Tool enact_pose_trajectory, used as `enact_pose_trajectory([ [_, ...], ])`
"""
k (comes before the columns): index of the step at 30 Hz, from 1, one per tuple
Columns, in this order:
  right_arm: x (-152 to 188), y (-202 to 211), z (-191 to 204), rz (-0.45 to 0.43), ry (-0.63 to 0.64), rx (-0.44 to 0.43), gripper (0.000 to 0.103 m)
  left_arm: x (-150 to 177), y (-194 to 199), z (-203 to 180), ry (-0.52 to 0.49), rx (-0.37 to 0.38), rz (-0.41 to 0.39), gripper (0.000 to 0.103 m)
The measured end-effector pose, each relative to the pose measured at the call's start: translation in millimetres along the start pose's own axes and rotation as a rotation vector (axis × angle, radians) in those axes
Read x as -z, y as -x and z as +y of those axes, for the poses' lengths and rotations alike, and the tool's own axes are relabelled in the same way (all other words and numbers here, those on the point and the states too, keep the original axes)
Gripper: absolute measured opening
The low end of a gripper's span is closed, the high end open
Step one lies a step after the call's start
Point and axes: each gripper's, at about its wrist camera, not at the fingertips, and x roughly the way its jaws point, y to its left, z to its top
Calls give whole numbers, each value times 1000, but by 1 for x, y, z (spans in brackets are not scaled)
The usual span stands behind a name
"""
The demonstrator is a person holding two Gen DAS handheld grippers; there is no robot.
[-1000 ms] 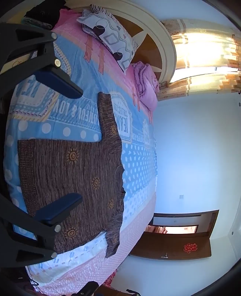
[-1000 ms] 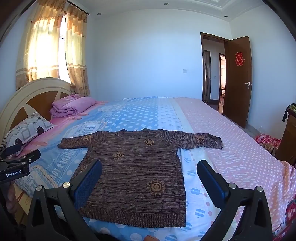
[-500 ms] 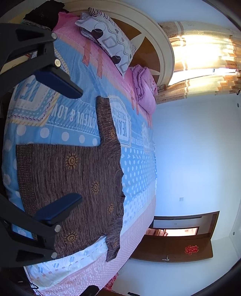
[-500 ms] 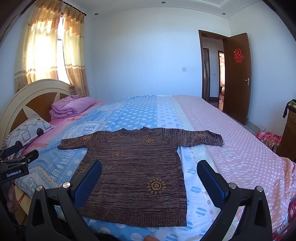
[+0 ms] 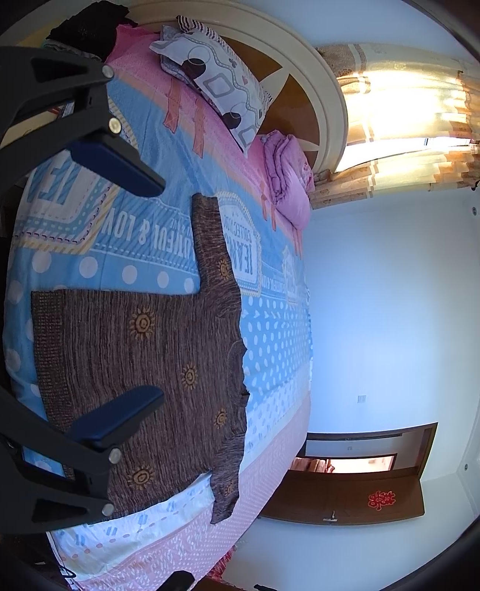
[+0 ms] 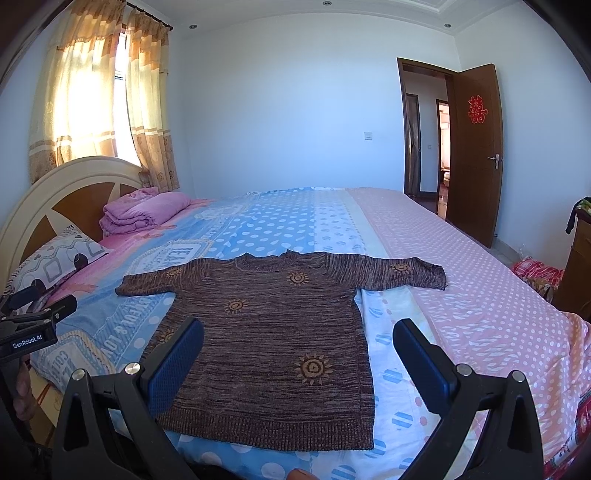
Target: Fold small clothes
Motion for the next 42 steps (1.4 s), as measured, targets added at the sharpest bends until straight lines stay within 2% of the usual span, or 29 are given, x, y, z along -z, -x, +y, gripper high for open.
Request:
enact_pose_trajectory([
  [35, 7, -9, 4, 18, 27, -29, 102, 3, -9, 6, -5, -4, 18, 103],
  [42, 12, -19, 0, 26, 16, -75, 102, 4, -22, 4, -14, -19, 39, 103],
])
